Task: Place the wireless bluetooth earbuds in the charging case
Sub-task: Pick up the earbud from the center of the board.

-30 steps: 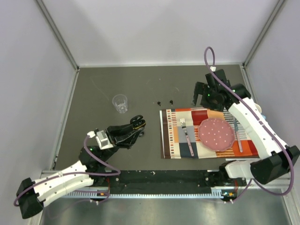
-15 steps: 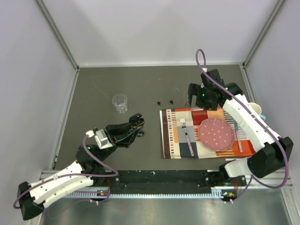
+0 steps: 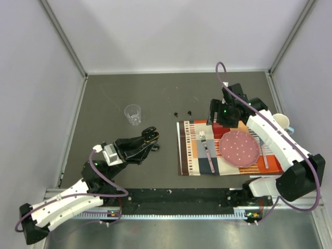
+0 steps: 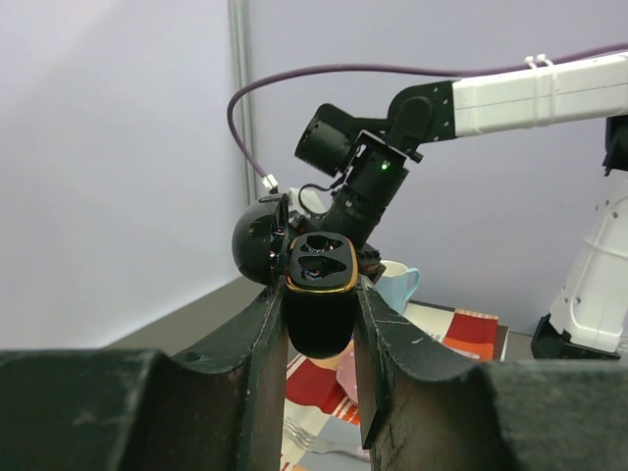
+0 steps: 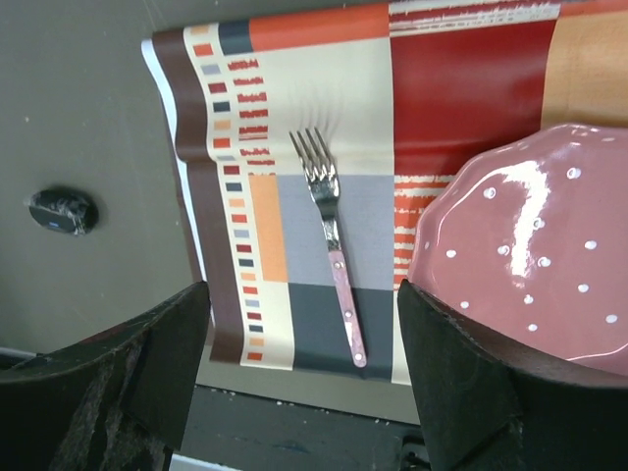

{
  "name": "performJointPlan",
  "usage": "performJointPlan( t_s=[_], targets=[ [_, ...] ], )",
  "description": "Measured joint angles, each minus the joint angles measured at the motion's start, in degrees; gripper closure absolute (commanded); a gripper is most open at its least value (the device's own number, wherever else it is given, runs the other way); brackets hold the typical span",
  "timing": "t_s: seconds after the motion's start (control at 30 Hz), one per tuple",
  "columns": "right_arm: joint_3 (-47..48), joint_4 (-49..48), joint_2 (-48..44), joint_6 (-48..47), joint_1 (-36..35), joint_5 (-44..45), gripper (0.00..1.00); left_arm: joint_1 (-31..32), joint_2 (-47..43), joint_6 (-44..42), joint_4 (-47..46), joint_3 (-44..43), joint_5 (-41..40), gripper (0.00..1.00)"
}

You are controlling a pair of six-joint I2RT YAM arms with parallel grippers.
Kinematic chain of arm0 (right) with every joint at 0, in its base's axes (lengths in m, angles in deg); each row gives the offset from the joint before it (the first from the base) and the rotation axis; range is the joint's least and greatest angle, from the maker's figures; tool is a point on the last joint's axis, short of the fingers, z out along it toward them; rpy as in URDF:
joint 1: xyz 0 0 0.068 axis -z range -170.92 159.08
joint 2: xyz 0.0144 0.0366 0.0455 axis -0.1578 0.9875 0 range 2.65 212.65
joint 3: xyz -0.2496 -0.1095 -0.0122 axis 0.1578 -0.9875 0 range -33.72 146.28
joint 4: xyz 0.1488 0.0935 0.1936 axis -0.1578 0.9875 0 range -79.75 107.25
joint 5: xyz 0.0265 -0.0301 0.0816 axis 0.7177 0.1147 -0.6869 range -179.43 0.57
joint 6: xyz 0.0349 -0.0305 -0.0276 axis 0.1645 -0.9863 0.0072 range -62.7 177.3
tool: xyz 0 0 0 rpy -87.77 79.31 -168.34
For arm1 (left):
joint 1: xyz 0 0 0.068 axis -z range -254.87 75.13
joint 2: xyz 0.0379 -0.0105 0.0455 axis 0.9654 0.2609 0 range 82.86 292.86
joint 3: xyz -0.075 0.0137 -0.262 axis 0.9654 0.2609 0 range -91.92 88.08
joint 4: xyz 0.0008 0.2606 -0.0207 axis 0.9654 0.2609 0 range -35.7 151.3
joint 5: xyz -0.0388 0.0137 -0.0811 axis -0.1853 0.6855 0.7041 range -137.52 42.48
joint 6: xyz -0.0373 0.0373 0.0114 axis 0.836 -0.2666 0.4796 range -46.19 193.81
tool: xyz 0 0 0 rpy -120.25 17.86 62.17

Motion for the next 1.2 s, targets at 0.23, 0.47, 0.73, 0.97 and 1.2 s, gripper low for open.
performJointPlan(
  t_s=[0.23, 0.47, 0.73, 0.97, 1.2],
  targets=[
    [-2.9, -1.0, -0.2, -0.6, 0.0, -3.2, 0.30, 0.0, -1.6, 1.0, 2.4, 0.0, 1.6, 1.00],
    [3.5, -6.1, 10.3, -0.6, 0.0, -4.8, 0.37, 0.0, -1.4, 1.3, 3.3, 0.5, 1.0, 1.00],
    [14.9, -9.4, 27.6, -3.7, 0.0, -5.6, 0.43, 0.0, 0.7, 1.6, 3.4, 0.5, 0.6, 1.00],
    [25.4, -9.8, 39.1, -4.4, 0.0, -5.1, 0.44, 0.0, 0.9, 2.5, 3.4, 0.8, -0.9, 1.00],
    [31.6, -8.7, 45.7, -4.3, -0.7, -3.0, 0.48, 0.0, 1.6, 2.4, 3.8, 0.9, -2.2, 1.00]
  ],
)
